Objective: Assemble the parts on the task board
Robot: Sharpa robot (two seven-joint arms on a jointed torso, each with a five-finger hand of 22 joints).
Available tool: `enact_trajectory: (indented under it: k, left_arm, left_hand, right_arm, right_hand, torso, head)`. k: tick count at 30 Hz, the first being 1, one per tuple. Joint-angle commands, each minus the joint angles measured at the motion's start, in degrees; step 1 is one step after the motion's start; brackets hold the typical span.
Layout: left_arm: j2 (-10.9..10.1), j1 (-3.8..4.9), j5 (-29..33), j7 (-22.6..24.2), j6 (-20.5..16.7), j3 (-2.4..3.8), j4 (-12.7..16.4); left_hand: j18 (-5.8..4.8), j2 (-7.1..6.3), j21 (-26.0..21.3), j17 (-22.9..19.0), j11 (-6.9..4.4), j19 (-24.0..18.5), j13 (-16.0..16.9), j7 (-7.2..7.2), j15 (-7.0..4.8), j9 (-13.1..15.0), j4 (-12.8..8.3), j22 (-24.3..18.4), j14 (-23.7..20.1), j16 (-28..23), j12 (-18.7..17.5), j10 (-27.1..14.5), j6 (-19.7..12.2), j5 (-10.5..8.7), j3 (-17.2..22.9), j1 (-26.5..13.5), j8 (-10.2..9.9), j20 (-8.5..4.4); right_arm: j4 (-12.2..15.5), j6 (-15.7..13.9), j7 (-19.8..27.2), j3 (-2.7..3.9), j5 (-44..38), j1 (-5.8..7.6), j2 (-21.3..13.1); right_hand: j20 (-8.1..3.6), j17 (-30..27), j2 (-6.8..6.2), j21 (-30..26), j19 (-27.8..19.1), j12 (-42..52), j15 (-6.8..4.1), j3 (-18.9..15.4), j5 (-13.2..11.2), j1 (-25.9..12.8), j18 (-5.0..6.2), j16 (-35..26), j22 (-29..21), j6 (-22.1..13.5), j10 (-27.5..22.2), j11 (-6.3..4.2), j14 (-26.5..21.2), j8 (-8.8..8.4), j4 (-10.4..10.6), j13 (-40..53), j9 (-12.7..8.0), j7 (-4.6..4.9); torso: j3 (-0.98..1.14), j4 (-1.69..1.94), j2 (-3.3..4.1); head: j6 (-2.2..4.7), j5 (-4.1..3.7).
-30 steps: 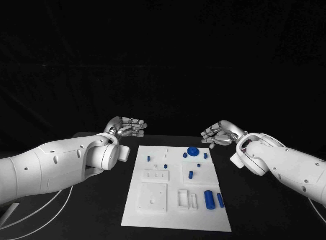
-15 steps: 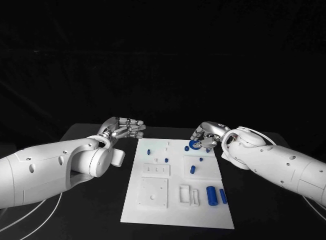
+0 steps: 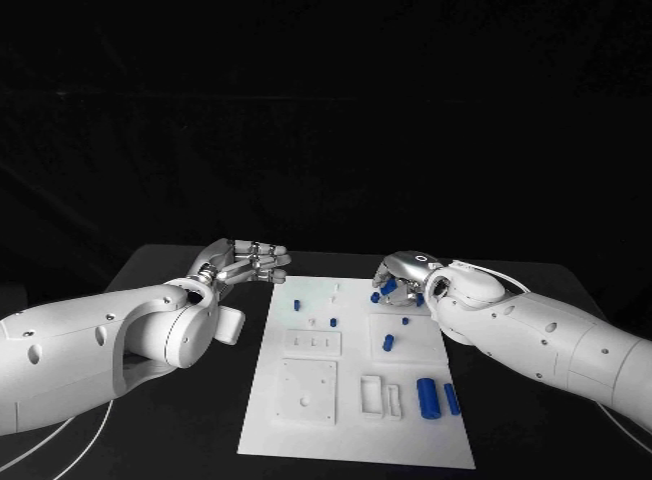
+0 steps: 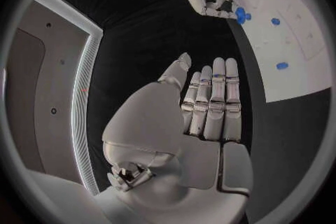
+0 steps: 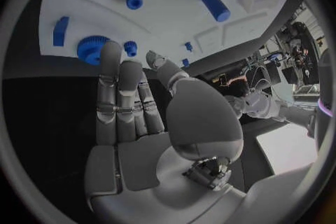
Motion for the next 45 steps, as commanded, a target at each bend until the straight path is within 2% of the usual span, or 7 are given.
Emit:
enact_trajectory:
  k: [1, 10, 12, 19, 30, 38, 45]
  left_arm:
    - [-0.1, 0.37, -0.7, 0.5, 1.0, 0.11, 0.5]
    - [-0.4, 0.85, -1.1, 0.3, 1.2, 0.21, 1.3]
    - [-0.5, 0.93, -1.1, 0.3, 1.2, 0.22, 1.4]
    - [-0.5, 1.15, -1.3, 0.2, 1.3, 0.24, 1.6]
    - [-0.4, 1.23, -1.4, -0.1, 1.4, 0.25, 1.6]
    - [-0.4, 1.24, -1.4, -0.2, 1.6, 0.25, 1.5]
    - [-0.3, 1.25, -1.4, -0.4, 1.6, 0.25, 1.4]
  left_hand:
    - [-0.23, -0.02, -0.2, -0.1, -0.07, 0.0, 0.1, 0.14, 0.02, 0.0, -0.3, 0.0, -0.3, 0.0, -0.2, -0.4, -0.4, 0.10, -0.1, -0.4, -0.2, 0.19]
    - [-0.20, 0.08, -0.9, -0.1, -0.01, 0.4, 0.1, 0.18, 0.04, 0.0, -0.5, -0.5, -0.3, 0.1, -0.2, -0.6, -0.5, 0.08, -0.4, -0.6, -0.1, 0.25]
    - [-0.20, 0.08, -0.9, -0.1, -0.01, 0.4, 0.1, 0.18, 0.04, 0.0, -0.5, -0.5, -0.3, 0.1, -0.2, -0.6, -0.5, 0.08, -0.4, -0.6, -0.1, 0.25]
    - [-0.21, 0.10, -1.0, -0.1, 0.03, 0.5, 0.1, 0.19, 0.05, 0.0, -0.4, -0.6, -0.3, 0.1, -0.2, -0.7, -0.5, 0.05, -0.5, -0.7, -0.1, 0.25]
    - [-0.21, 0.13, -1.1, -0.1, 0.06, 0.6, 0.1, 0.20, 0.06, 0.0, -0.4, -0.8, -0.3, 0.1, -0.2, -0.9, -0.5, 0.02, -0.7, -0.7, -0.1, 0.25]
    - [-0.21, 0.19, -1.3, -0.1, 0.12, 0.7, 0.1, 0.21, 0.08, 0.0, -0.4, -0.9, -0.3, 0.1, -0.2, -1.0, -0.6, 0.01, -0.7, -0.7, -0.1, 0.26]
    - [-0.21, 0.24, -1.4, -0.1, 0.16, 0.8, 0.1, 0.22, 0.09, 0.0, -0.4, -0.9, -0.3, 0.1, -0.2, -1.2, -0.6, 0.01, -0.8, -0.8, -0.2, 0.27]
  right_arm:
    - [-0.1, -1.7, -2.6, 0.03, -4.9, 0.23, 0.2]
    - [-0.5, -1.8, -4.2, 0.03, -7.3, 0.60, 0.7]
    - [-0.7, -1.5, -4.2, 0.03, -7.5, 0.62, 0.8]
    - [-1.1, -0.4, -4.0, 0.03, -7.6, 0.64, 1.3]
    - [-1.4, 1.7, -3.9, 0.02, -7.1, 0.63, 1.7]
    - [-1.8, 2.8, -3.8, 0.02, -7.0, 0.63, 1.8]
    - [-1.8, 3.8, -3.8, 0.01, -7.0, 0.62, 1.9]
  right_hand:
    - [-0.03, -0.2, -0.43, -0.4, 0.4, 0.3, 0.37, 0.7, -0.6, 0.6, 0.20, 0.4, 0.5, -0.3, -0.6, 0.01, -0.2, 0.10, 0.0, 0.0, 0.0, 0.00]
    - [-0.03, -0.8, -0.99, -1.4, 0.7, 0.2, 0.35, 3.0, -1.8, 0.6, 0.20, 1.0, 2.6, -0.2, -0.7, -0.09, -0.3, 0.09, 0.1, 0.0, 0.0, -0.11]
    - [-0.06, -0.9, -0.93, -1.6, 0.7, 0.2, 0.30, 3.7, -2.0, 0.5, 0.20, 1.1, 3.1, -0.1, -0.6, -0.15, -0.3, 0.09, 0.1, 0.0, 0.0, -0.18]
    - [-0.14, -0.9, -0.82, -1.7, 0.6, 0.2, 0.25, 9.3, -5.3, -0.6, 0.19, 1.6, 4.8, 0.8, 0.6, -0.24, -0.4, 0.10, 0.2, 0.0, 0.0, -0.15]
    - [-0.23, -1.0, -0.98, -2.5, 0.6, 0.2, 0.17, 12.0, -4.4, -1.2, 0.24, 1.9, 7.5, 1.3, 1.6, -0.37, -0.5, 0.11, 0.5, 0.0, 0.0, 0.03]
    - [-0.33, -1.1, -0.71, -2.9, 0.7, 0.2, 0.05, 12.5, -4.4, -1.3, 0.19, 2.0, 8.8, 1.9, 2.3, -0.56, -0.5, 0.13, 0.7, 0.0, 0.1, 0.04]
    - [-0.59, -1.0, -0.15, -2.8, 0.8, 0.2, -0.23, 13.0, -5.0, -1.4, 0.04, 2.0, 10.1, 3.0, 3.8, -0.96, -0.5, 0.16, 0.9, 0.1, 0.1, -0.03]
  torso:
    - [-0.04, 0.25, 0.68]
    - [-0.03, 0.38, 1.30]
    - [-0.11, 0.45, 1.41]
    - [-0.19, 0.65, 1.94]
    - [-0.56, 0.92, 2.71]
    - [-0.64, 0.98, 3.05]
    - [-0.65, 0.85, 3.34]
  head:
    - [0.35, -0.23]
    - [0.62, -0.65]
    - [0.45, -0.66]
    - [0.41, -0.83]
    - [0.31, -1.17]
    - [0.44, -1.34]
    - [0.67, -1.28]
